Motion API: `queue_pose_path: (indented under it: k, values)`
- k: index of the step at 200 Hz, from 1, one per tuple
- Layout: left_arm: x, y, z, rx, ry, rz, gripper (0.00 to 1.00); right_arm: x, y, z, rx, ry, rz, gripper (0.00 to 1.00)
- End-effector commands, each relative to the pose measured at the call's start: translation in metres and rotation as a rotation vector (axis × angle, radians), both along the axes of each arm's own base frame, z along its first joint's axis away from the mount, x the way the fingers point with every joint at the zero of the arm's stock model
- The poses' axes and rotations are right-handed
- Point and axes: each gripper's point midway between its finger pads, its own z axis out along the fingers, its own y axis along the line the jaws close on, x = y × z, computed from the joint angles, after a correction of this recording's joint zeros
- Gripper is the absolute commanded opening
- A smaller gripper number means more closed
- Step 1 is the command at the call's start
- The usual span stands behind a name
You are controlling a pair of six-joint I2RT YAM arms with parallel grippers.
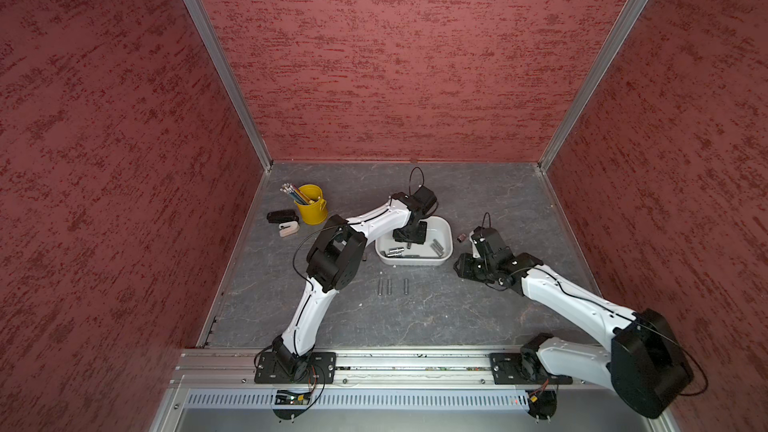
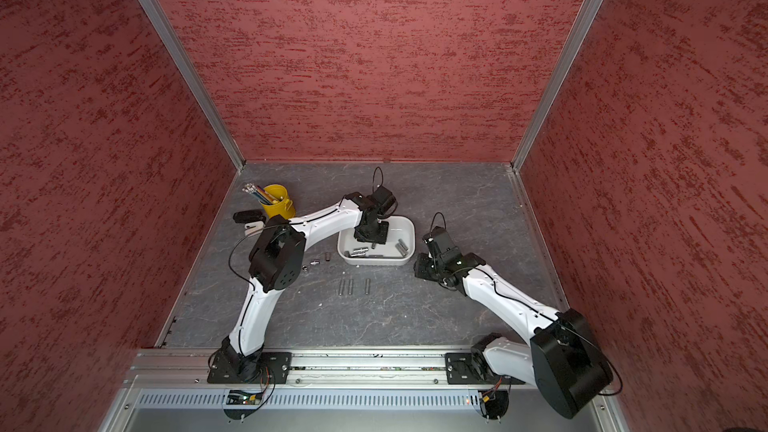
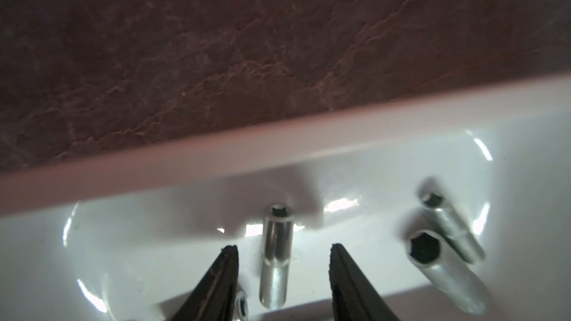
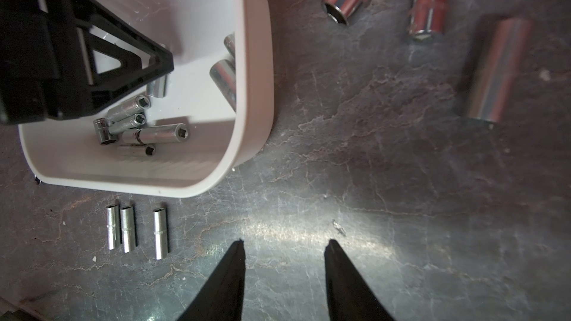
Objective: Take out the socket from the storage box
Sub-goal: Pick up the socket head from the storage box, then place the socket head at the center of the board.
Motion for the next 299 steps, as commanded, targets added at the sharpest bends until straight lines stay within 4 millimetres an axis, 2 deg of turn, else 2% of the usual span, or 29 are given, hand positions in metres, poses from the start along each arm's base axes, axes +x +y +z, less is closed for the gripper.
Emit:
queue_pose_path:
  k: [1, 15, 30, 68, 95, 115, 142, 163, 188, 206, 221, 249, 268, 299]
  values:
    - [-0.003, 0.008, -0.018, 0.06, 0.034, 0.009, 0.5, 0.005, 0.002, 0.003, 0.02, -0.014, -0.007, 0.45]
    - [-0.004, 0.011, -0.027, 0.077, 0.049, 0.013, 0.47, 0.005, 0.002, 0.002, 0.02, -0.01, -0.007, 0.45]
    - [-0.006, 0.011, -0.03, 0.084, 0.054, 0.008, 0.39, 0.005, 0.002, 0.002, 0.019, -0.009, -0.005, 0.45]
    - [-0.003, 0.012, -0.016, 0.075, 0.028, 0.003, 0.15, 0.006, 0.004, 0.0, 0.019, -0.002, 0.002, 0.45]
    - [0.005, 0.011, 0.015, 0.041, -0.02, -0.002, 0.05, 0.006, 0.004, 0.0, 0.018, 0.002, 0.003, 0.45]
    - [0.008, 0.021, 0.044, 0.033, -0.053, 0.016, 0.0, 0.006, 0.005, 0.001, 0.021, -0.003, 0.003, 0.45]
    - [0.004, 0.037, 0.082, -0.012, -0.097, 0.039, 0.0, 0.007, 0.007, 0.003, 0.024, -0.001, 0.014, 0.45]
    - [-0.007, 0.059, 0.106, -0.036, -0.125, 0.066, 0.0, 0.007, 0.009, 0.004, 0.026, 0.0, 0.021, 0.45]
    - [-0.03, 0.102, 0.122, -0.063, -0.145, 0.141, 0.0, 0.008, 0.009, 0.004, 0.024, 0.0, 0.022, 0.45]
    - [-0.053, 0.145, 0.121, -0.043, -0.147, 0.225, 0.0, 0.01, 0.011, 0.003, 0.02, 0.003, 0.034, 0.45]
    - [-0.075, 0.182, 0.112, 0.001, -0.139, 0.316, 0.0, 0.012, 0.013, 0.003, 0.021, 0.006, 0.039, 0.45]
    - [-0.11, 0.228, 0.089, 0.0, -0.122, 0.466, 0.0, 0.013, 0.014, 0.001, 0.023, 0.011, 0.043, 0.45]
    - [-0.127, 0.244, 0.068, -0.014, -0.104, 0.55, 0.0, 0.013, 0.014, 0.0, 0.022, 0.014, 0.046, 0.45]
    - [-0.13, 0.245, 0.038, -0.026, -0.076, 0.586, 0.0, 0.013, 0.015, -0.001, 0.022, 0.019, 0.049, 0.45]
